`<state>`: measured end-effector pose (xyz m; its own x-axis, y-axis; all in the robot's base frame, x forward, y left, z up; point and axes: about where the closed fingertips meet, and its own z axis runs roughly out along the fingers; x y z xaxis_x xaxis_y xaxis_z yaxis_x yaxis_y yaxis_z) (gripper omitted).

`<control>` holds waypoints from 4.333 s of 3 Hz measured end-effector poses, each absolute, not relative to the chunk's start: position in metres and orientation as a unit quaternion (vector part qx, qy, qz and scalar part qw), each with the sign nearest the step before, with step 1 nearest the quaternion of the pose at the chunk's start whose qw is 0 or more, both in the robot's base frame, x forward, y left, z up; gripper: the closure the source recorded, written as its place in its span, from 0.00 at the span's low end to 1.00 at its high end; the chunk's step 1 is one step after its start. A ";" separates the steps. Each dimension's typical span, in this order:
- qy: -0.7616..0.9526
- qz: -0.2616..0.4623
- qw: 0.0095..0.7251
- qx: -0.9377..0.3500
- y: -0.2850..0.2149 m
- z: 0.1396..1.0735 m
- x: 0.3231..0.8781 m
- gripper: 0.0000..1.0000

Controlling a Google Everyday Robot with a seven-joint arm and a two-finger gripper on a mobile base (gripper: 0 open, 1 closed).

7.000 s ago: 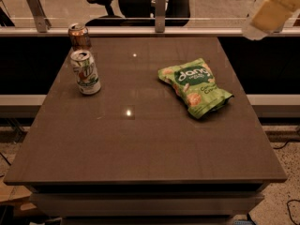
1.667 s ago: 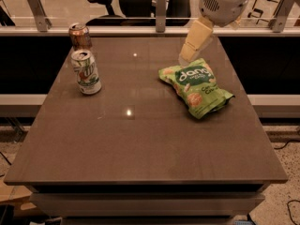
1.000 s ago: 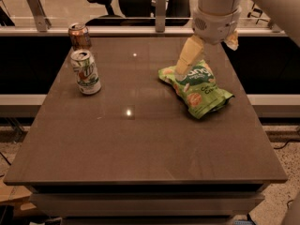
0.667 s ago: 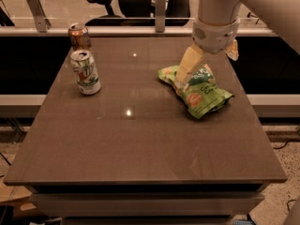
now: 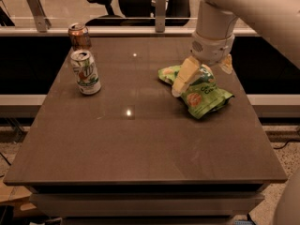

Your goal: Move green rice chip bag near 7up can

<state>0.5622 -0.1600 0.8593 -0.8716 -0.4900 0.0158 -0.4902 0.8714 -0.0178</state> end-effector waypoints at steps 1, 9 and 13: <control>-0.966 -0.006 0.017 0.257 -0.155 0.843 0.563 0.00; -0.959 -0.028 -0.022 0.280 -0.137 0.864 0.559 1.00; -0.934 -0.002 -0.075 0.349 -0.081 0.936 0.579 1.00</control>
Offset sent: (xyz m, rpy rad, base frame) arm -0.0096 0.0082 -0.0370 0.0522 0.1237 0.0187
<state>0.5787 -0.0810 0.9361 -0.7450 -0.6517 -0.1422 -0.6523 0.7564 -0.0485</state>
